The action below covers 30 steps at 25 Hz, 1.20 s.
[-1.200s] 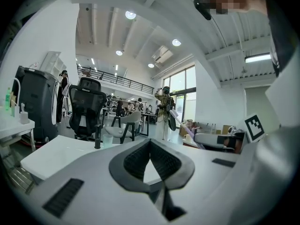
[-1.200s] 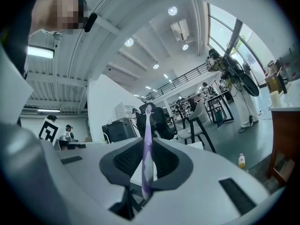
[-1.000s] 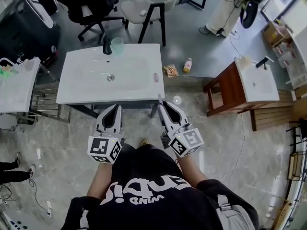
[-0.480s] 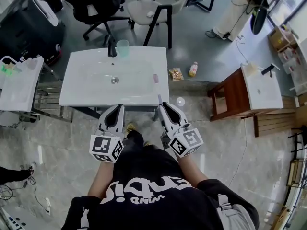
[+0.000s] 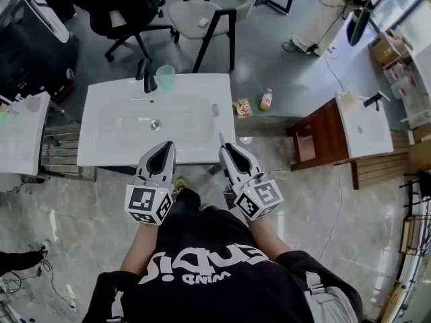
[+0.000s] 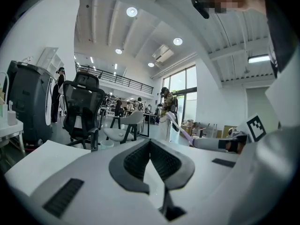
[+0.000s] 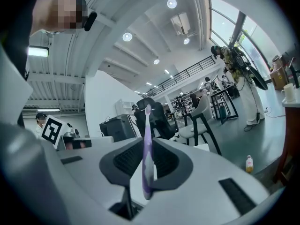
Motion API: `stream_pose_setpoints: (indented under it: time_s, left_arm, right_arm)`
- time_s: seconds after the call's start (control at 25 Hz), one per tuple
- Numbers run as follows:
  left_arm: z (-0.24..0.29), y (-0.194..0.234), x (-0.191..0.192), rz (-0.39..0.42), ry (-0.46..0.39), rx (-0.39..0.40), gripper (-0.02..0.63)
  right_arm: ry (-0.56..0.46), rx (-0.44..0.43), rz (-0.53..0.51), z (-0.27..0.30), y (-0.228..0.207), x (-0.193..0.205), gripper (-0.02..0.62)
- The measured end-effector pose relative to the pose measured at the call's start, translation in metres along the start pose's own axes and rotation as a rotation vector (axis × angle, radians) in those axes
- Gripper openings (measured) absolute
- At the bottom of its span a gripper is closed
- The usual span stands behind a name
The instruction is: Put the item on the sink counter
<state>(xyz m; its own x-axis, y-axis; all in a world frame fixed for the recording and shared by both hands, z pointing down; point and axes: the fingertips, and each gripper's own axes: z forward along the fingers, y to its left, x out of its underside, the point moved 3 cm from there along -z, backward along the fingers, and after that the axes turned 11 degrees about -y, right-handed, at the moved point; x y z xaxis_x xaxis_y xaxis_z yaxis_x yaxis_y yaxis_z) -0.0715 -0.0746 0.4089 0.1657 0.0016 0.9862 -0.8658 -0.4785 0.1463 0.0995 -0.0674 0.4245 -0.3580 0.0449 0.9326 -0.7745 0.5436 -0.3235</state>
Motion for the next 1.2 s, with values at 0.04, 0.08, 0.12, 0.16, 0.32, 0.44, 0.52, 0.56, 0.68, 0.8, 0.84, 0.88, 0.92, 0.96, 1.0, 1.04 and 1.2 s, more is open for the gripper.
stream_pose_setpoints:
  time_s: [0.04,0.08,0.12,0.16,0.32,0.44,0.52,0.56,0.68,0.8,0.84,0.88,0.92,0.96,1.0,1.04,1.2]
  left_arm:
    - [0.005,0.005,0.0,0.0,0.002,0.005,0.02]
    - [0.01,0.009,0.0,0.0,0.003,0.01,0.02]
    - [0.015,0.014,0.0,-0.002,0.004,0.014,0.02]
    - [0.02,0.02,-0.001,-0.003,0.005,0.017,0.02]
    - [0.042,0.044,-0.004,-0.003,0.006,0.034,0.02]
    - [0.057,0.058,-0.007,0.0,0.009,0.055,0.02]
    - [0.066,0.068,-0.008,0.002,0.014,0.068,0.02]
    - [0.07,0.072,-0.007,0.0,0.016,0.074,0.02]
    - [0.081,0.083,-0.006,-0.008,0.022,0.099,0.02]
    - [0.092,0.095,-0.006,-0.011,0.031,0.116,0.02]
    - [0.096,0.097,-0.006,-0.013,0.035,0.119,0.02]
    - [0.1,0.099,-0.006,-0.016,0.038,0.122,0.02]
    - [0.104,0.1,-0.006,-0.018,0.041,0.124,0.02]
    - [0.108,0.1,-0.006,-0.02,0.042,0.127,0.02]
    - [0.112,0.101,-0.006,-0.022,0.042,0.128,0.02]
    - [0.116,0.101,-0.006,-0.025,0.042,0.128,0.02]
    - [0.128,0.102,-0.005,-0.031,0.043,0.122,0.02]
  right_arm:
    - [0.003,0.001,-0.002,0.006,-0.002,0.001,0.072]
    - [0.005,0.004,-0.004,0.013,-0.003,0.002,0.072]
    - [0.008,0.007,-0.005,0.019,-0.006,0.003,0.072]
    - [0.009,0.01,-0.007,0.026,-0.008,0.004,0.072]
    - [0.011,0.022,-0.014,0.055,-0.014,0.006,0.072]
    - [0.011,0.033,-0.024,0.076,-0.018,0.006,0.072]
    - [0.009,0.043,-0.03,0.089,-0.021,0.006,0.072]
    - [0.008,0.049,-0.032,0.095,-0.022,0.006,0.072]
    - [0.008,0.067,-0.042,0.111,-0.025,0.009,0.072]
    - [0.008,0.081,-0.046,0.126,-0.028,0.011,0.072]
    - [0.008,0.084,-0.046,0.13,-0.028,0.01,0.072]
    - [0.009,0.086,-0.046,0.133,-0.03,0.01,0.072]
    - [0.01,0.086,-0.046,0.136,-0.031,0.008,0.072]
    - [0.011,0.085,-0.049,0.138,-0.034,0.007,0.072]
    - [0.013,0.083,-0.052,0.141,-0.036,0.005,0.072]
    - [0.014,0.081,-0.054,0.144,-0.039,0.004,0.072]
    - [0.026,0.065,-0.062,0.155,-0.047,0.003,0.072]
